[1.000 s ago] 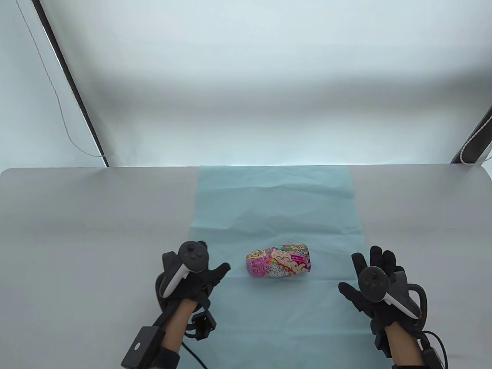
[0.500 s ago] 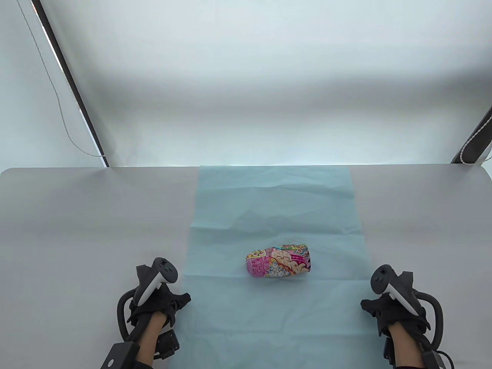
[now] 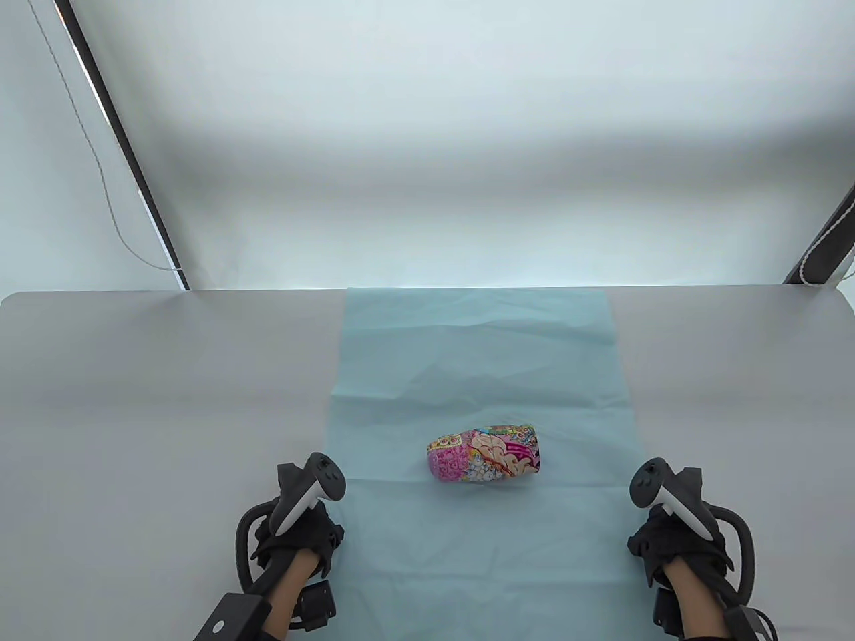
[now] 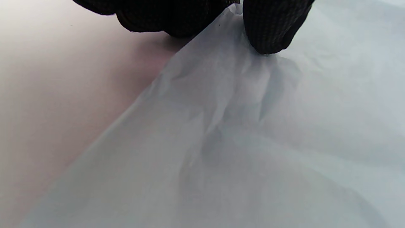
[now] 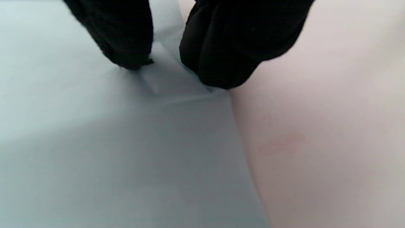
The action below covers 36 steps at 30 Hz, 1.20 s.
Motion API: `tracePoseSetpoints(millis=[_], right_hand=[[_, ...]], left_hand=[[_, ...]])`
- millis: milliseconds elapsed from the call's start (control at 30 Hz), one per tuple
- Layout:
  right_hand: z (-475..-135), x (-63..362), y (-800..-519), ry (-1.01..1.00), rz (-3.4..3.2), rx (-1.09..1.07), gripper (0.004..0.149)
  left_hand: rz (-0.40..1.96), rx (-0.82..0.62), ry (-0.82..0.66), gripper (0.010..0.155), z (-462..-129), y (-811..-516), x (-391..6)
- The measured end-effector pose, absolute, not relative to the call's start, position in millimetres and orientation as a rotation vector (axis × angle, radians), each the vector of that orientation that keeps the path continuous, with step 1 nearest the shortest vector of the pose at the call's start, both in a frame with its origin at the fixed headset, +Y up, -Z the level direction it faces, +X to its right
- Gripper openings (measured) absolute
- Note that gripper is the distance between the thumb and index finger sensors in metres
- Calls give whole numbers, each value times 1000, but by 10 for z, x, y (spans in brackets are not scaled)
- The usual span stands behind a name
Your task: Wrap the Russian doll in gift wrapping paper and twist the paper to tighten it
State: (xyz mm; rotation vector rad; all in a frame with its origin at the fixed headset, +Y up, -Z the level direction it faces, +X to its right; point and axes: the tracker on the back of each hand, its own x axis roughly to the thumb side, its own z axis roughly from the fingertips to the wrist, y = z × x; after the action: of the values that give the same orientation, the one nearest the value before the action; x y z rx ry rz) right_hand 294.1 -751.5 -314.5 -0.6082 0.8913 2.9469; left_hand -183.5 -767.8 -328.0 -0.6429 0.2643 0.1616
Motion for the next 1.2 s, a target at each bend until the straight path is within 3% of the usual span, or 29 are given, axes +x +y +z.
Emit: tracePoseSetpoints(millis=[67,567,733,967,1067,1200], right_hand=[[-3148,2943,-7521,895,2927,-589,95],[-3119,3050,-7425,608,2797,-459,76],[-3165,3177,-7296,450,2699,-360,68],[-3195,3396,-7345,484,2488,-216,64],[-3199,3454,-7387,533,2386,-184,59],[-3239,3495,-7382,589,2363,-164,49]], left_hand=[[208,-613,256,45,-3274,-7691,-1824],[527,-602,204,38,-3220,-7534,-1966],[623,-576,229,50,-3207,-7511,-2027],[701,-466,220,80,-3172,-7406,-2090],[745,-452,166,80,-3173,-7384,-2090],[800,-451,86,67,-3209,-7418,-2074]])
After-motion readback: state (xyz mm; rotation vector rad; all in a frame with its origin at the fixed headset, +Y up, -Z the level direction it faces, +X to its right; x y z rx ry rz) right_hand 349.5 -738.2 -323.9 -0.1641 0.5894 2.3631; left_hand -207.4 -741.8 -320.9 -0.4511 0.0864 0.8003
